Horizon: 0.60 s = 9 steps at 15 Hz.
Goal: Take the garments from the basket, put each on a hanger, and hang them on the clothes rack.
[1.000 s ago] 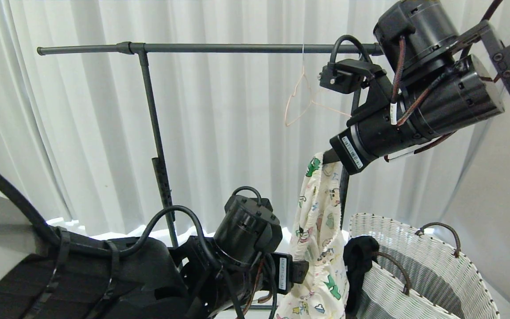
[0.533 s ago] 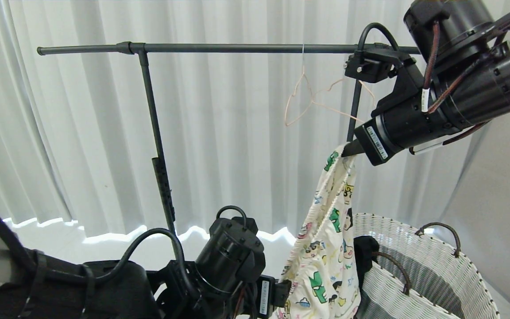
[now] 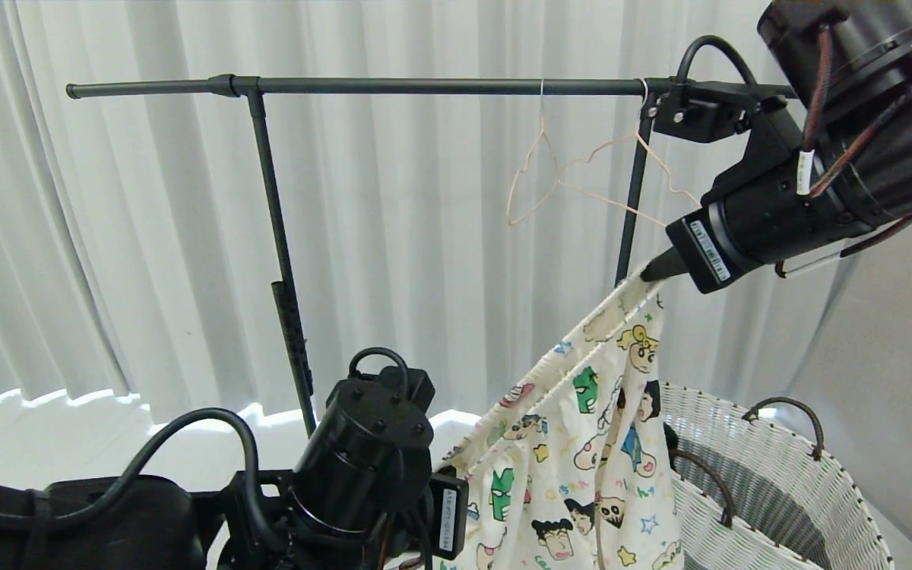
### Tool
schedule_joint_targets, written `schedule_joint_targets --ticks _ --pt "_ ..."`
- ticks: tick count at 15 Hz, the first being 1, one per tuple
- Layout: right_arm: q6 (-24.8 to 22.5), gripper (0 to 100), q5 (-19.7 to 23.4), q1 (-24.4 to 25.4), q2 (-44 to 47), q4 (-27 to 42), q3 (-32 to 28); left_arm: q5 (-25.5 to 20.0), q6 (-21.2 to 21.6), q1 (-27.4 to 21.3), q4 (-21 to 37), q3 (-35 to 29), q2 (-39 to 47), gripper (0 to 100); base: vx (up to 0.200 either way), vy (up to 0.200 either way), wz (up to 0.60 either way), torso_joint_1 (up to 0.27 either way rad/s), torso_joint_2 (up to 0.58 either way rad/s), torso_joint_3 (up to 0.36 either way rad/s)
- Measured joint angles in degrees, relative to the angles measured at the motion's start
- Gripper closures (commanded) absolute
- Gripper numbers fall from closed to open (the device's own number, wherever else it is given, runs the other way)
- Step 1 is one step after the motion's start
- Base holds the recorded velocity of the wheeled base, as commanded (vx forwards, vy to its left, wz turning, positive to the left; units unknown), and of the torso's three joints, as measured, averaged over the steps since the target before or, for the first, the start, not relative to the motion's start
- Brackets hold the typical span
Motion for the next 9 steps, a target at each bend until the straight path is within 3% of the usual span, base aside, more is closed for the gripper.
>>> schedule_joint_targets --ticks 3,6,8,9 --pt "2.58 100 -1.61 -0.89 -5.05 0.44 3.3 -3.73 9.96 1.05 3.04 -1.35 -6.1 100 0.0 0.0 0.0 0.0 0.0 0.0" --pt "0.22 100 -1.94 -4.23 -13.51 -1.12 13.84 -6.08 14.25 4.19 16.14 -11.54 -10.81 100 0.0 0.0 0.0 0.0 0.0 0.0" --pt "-1.74 100 -1.99 -6.05 -18.2 -8.28 22.6 -6.44 15.27 5.68 24.81 -21.6 -11.53 100 0.0 0.0 0.0 0.0 0.0 0.0" --pt "-2.34 100 -2.0 -6.67 -20.15 -15.93 27.76 -6.5 16.36 6.23 29.4 -26.99 -11.42 100 0.0 0.0 0.0 0.0 0.0 0.0"
